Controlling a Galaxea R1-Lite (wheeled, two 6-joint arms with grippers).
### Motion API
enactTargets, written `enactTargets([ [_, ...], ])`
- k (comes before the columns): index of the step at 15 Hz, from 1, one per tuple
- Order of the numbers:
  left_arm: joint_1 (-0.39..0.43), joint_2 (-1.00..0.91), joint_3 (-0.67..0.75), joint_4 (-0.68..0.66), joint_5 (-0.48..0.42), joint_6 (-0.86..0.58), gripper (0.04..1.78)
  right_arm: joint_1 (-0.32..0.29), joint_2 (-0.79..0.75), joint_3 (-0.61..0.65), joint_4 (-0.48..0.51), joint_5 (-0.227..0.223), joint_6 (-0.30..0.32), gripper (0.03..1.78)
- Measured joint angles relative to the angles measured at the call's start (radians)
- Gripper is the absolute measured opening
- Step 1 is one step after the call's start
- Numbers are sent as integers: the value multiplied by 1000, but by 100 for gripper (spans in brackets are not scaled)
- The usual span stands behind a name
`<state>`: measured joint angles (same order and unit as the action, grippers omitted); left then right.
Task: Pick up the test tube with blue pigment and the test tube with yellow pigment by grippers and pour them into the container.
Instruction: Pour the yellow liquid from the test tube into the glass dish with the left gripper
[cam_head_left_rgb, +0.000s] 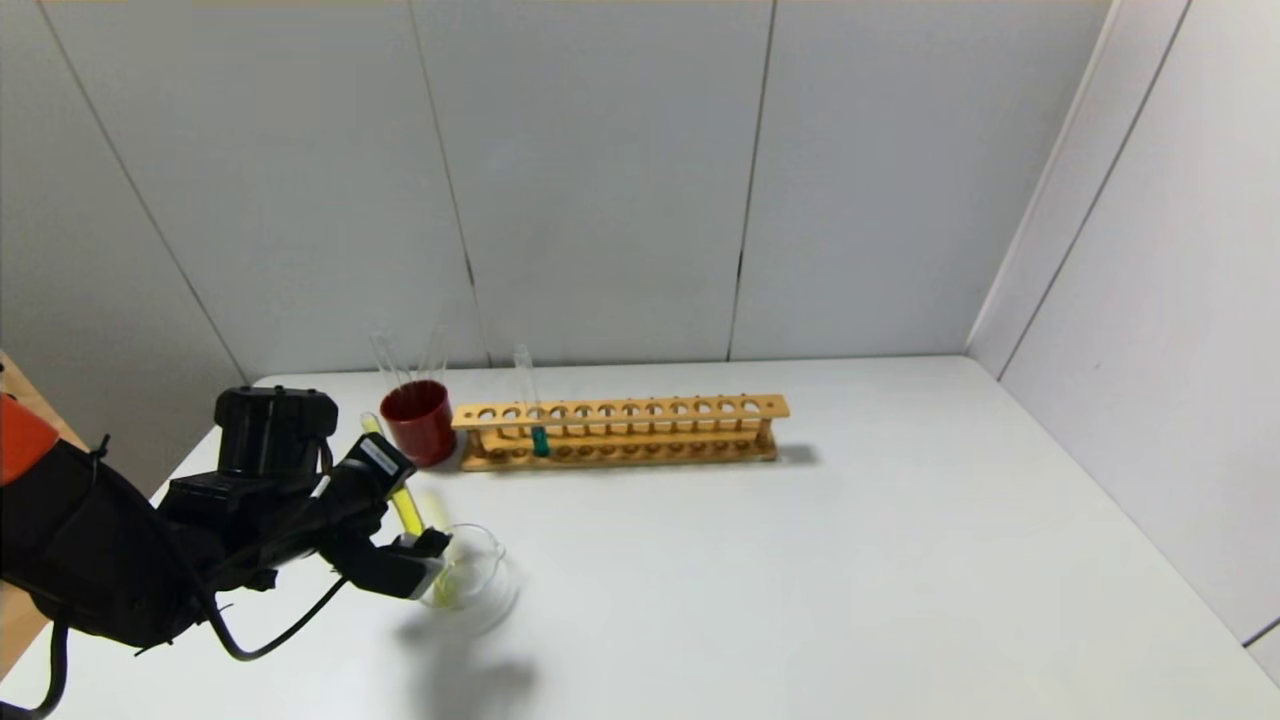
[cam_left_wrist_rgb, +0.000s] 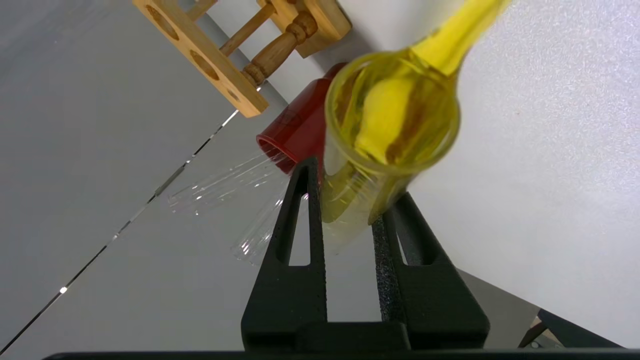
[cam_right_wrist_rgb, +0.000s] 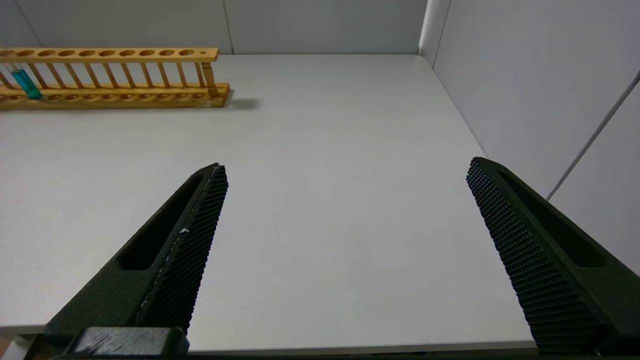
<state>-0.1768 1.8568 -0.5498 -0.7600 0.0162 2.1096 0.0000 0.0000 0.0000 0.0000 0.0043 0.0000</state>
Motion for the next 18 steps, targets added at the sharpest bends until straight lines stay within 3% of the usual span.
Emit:
enactTargets([
  [12,-42,10,-6,-31,35,22,32,0,0,0,0,0,0,175],
  [18,-53,7,2,-120,44,104,32,0,0,0,0,0,0,175],
])
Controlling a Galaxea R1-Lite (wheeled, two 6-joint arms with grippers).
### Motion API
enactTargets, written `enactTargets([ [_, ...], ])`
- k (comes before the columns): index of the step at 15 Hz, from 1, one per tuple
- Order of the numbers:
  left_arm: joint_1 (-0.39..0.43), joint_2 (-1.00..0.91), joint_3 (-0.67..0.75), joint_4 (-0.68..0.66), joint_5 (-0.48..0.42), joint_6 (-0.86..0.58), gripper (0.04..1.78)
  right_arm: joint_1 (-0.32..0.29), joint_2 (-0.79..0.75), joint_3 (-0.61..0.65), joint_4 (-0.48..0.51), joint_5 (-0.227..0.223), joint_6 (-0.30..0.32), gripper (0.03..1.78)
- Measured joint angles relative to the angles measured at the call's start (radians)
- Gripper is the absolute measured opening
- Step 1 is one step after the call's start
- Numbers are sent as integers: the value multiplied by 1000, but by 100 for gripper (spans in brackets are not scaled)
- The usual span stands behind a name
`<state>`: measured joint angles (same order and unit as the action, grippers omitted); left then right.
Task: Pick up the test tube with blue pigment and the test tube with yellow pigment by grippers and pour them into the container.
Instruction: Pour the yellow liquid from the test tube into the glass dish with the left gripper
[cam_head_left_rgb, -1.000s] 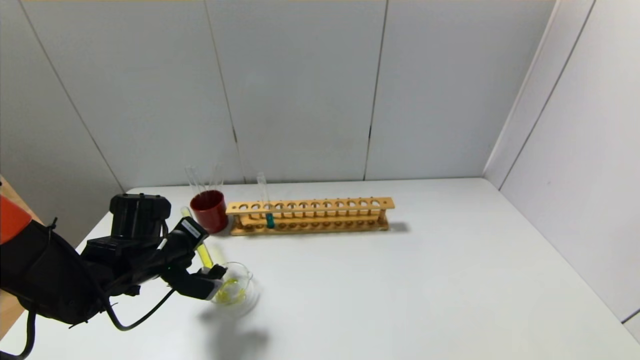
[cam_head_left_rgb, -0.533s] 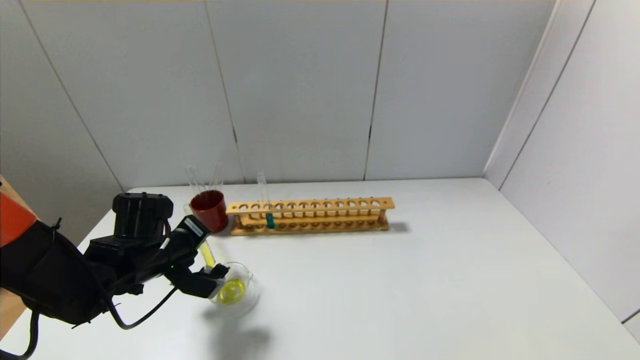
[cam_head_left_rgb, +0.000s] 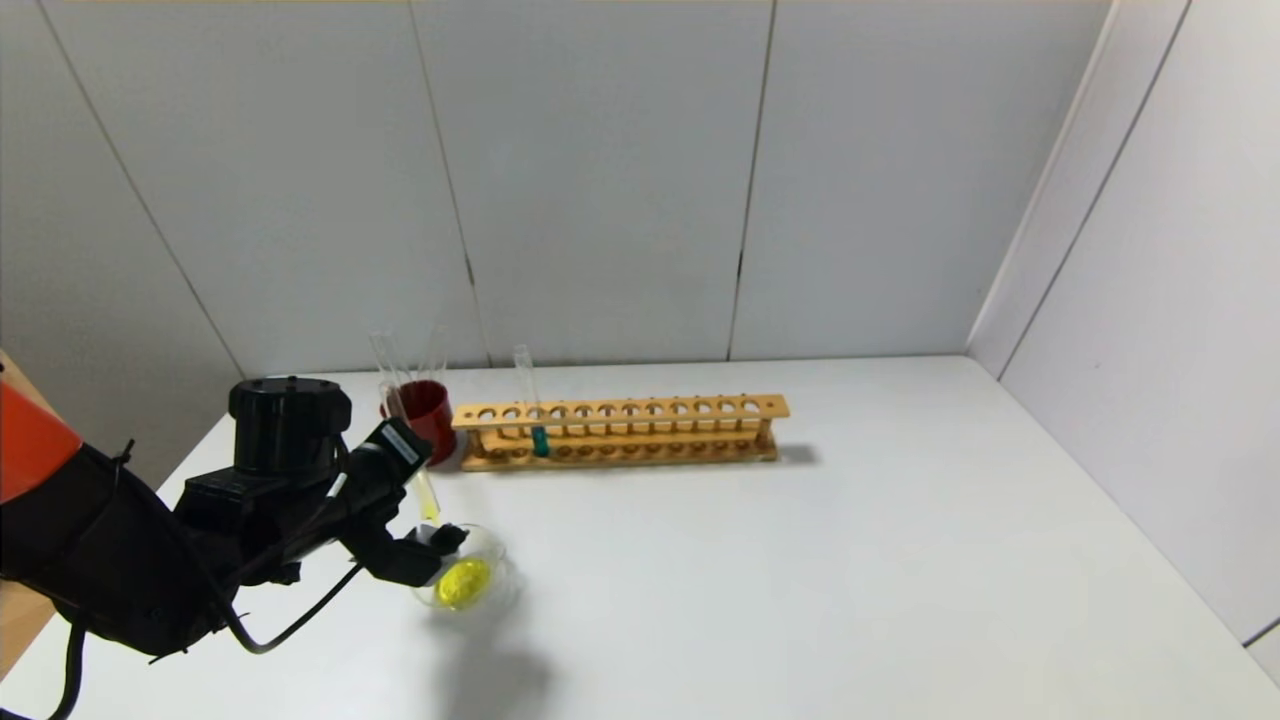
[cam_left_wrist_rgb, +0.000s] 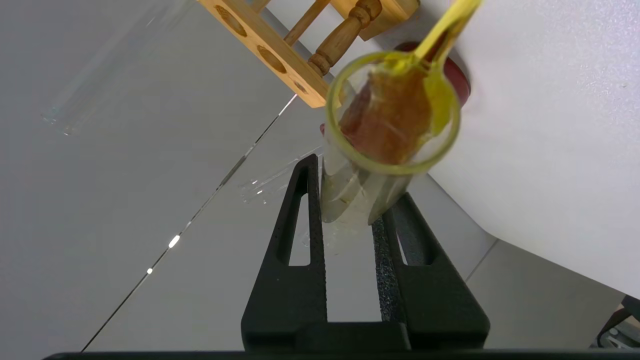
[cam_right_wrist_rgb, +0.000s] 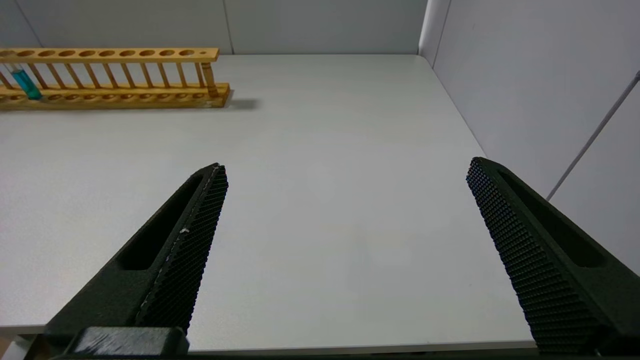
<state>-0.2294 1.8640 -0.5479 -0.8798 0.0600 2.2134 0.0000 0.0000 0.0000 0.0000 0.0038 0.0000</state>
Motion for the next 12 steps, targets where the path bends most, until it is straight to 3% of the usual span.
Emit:
enactTargets([
  [12,-1,-43,10,-87,-2,166,32,0,0,0,0,0,0,175],
])
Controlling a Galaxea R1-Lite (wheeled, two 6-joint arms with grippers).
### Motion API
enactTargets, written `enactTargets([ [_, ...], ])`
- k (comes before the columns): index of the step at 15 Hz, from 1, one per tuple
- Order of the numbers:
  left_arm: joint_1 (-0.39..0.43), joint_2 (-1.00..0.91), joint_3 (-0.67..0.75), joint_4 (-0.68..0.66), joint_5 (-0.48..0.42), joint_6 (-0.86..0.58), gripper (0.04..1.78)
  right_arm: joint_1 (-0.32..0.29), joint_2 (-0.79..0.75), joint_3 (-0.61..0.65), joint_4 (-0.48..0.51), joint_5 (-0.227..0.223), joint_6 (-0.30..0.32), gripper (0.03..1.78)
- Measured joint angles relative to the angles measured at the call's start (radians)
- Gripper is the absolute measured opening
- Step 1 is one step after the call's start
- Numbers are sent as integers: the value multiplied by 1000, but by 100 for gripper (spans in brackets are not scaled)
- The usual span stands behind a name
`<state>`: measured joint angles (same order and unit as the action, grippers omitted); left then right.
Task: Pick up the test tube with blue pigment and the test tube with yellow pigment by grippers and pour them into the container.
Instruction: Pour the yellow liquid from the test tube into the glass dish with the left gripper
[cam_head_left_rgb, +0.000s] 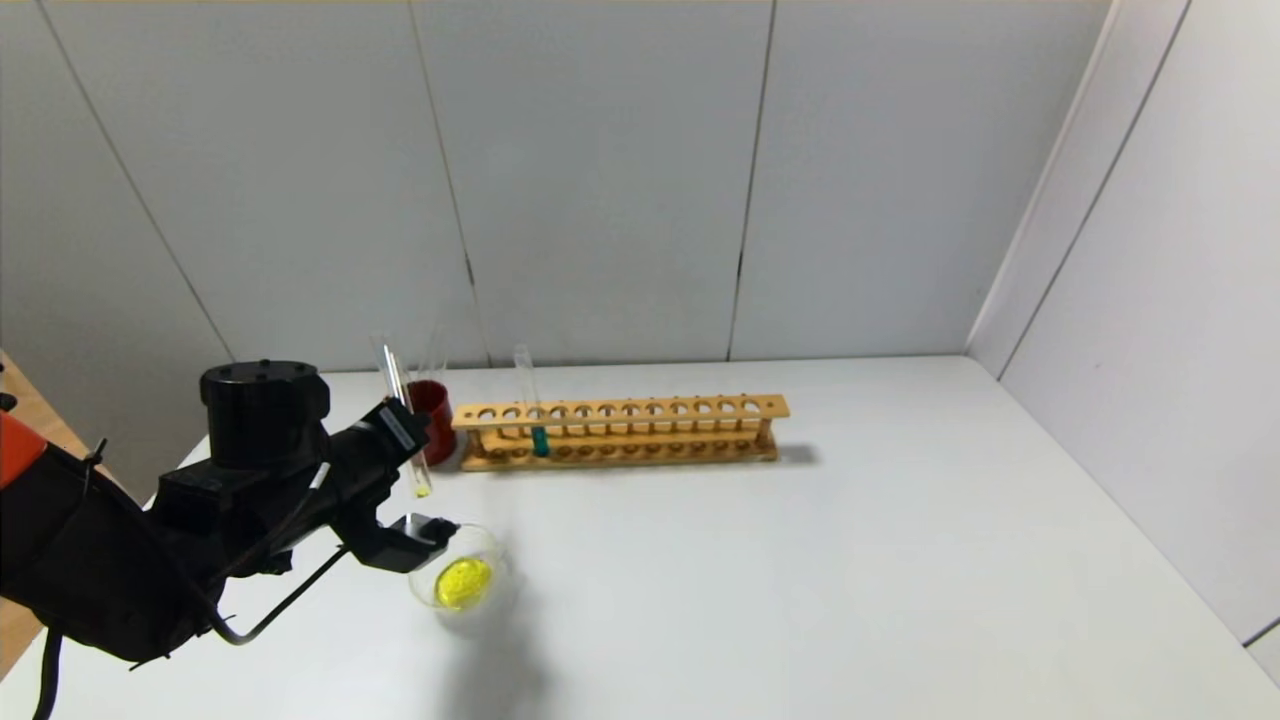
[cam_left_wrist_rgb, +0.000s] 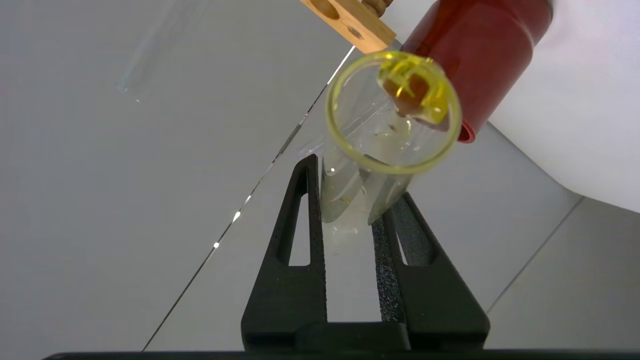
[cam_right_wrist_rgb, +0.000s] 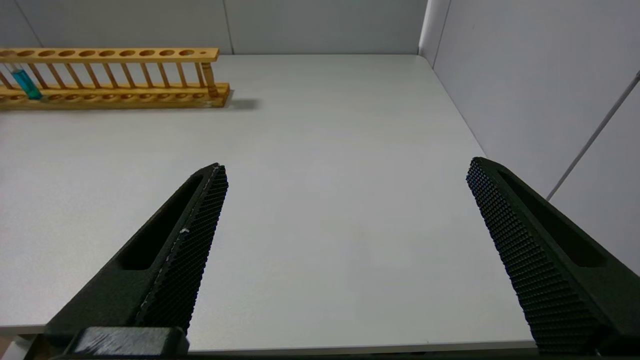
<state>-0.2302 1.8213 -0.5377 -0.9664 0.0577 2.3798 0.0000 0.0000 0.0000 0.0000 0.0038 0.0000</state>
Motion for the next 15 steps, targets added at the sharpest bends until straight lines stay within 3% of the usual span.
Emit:
enactTargets([
  [5,-9,-29,46,-121,45,100,32,0,0,0,0,0,0,175],
  [15,-35,-79,64,-132,72,89,32,0,0,0,0,0,0,175],
])
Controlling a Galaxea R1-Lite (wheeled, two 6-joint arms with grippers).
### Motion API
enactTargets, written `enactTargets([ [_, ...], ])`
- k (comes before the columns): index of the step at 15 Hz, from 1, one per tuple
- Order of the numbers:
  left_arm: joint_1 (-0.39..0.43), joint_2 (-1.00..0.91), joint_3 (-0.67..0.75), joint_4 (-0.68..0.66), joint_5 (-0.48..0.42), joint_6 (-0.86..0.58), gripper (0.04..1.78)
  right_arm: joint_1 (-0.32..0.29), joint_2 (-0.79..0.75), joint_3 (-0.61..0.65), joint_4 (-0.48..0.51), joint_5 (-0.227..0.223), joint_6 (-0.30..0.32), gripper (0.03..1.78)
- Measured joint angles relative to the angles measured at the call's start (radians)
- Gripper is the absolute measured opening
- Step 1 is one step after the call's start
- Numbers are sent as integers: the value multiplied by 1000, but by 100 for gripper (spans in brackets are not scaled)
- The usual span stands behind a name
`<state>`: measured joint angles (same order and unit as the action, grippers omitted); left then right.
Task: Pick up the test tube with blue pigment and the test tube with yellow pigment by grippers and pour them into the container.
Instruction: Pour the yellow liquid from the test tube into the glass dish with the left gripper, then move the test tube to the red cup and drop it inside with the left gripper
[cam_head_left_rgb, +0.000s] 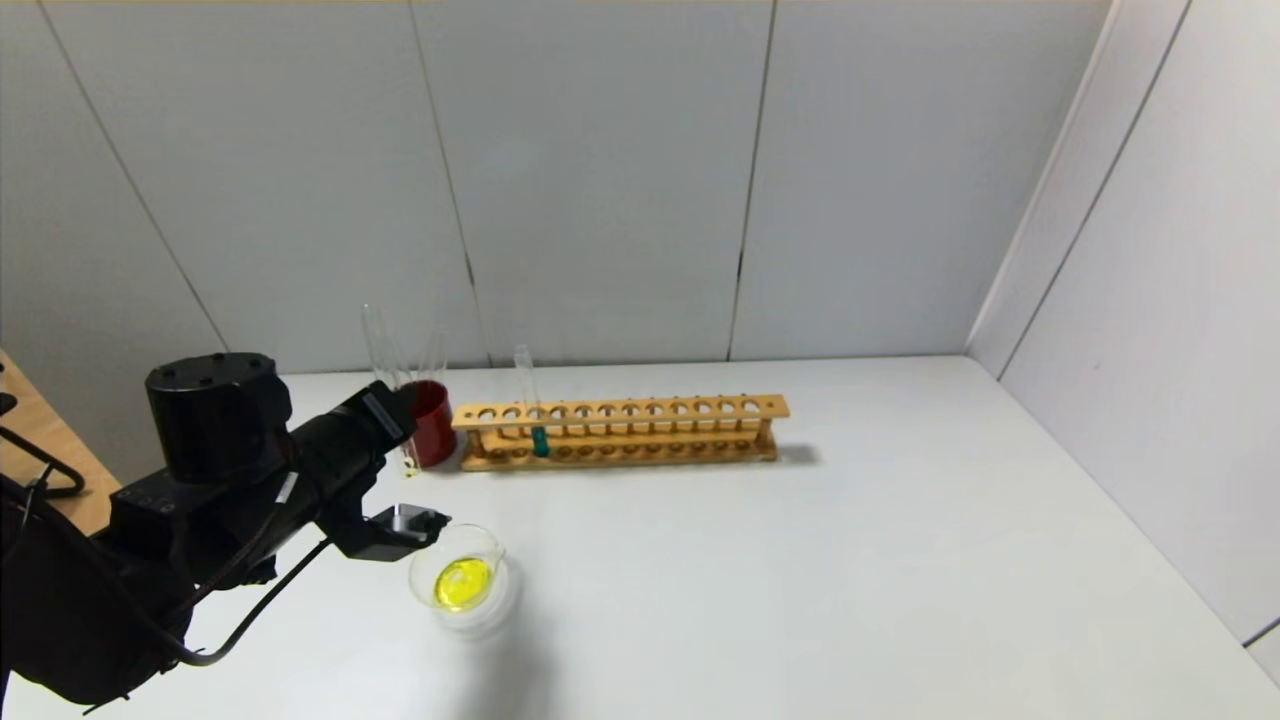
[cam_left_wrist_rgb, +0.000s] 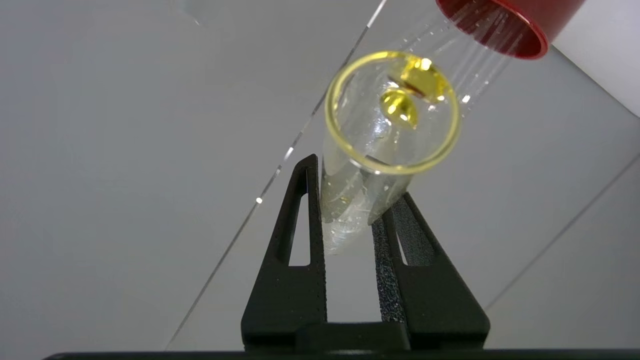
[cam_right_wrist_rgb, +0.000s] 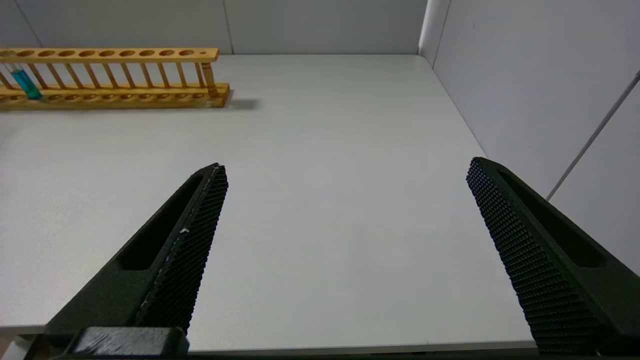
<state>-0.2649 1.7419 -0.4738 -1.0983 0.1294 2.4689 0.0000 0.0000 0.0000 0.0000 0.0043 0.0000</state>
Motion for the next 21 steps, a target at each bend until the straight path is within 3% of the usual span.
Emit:
enactTargets([
  [2,-1,-11,-3,-2,25,-35,32,0,0,0,0,0,0,175],
  [4,-1,-40,2,7,110,-140,32,0,0,0,0,0,0,175],
  [6,-1,-64,-5,16,221,-309,32,0,0,0,0,0,0,175],
  [11,3,-71,-144,110,323,-830,32,0,0,0,0,0,0,175],
  [17,5,-134,-491,603,313,-1478,32,0,0,0,0,0,0,175],
  [19,4,-148,-538,759,240,-1734,32,0,0,0,0,0,0,175],
  [21,3,-159,-517,814,124,-1943,32,0,0,0,0,0,0,175],
])
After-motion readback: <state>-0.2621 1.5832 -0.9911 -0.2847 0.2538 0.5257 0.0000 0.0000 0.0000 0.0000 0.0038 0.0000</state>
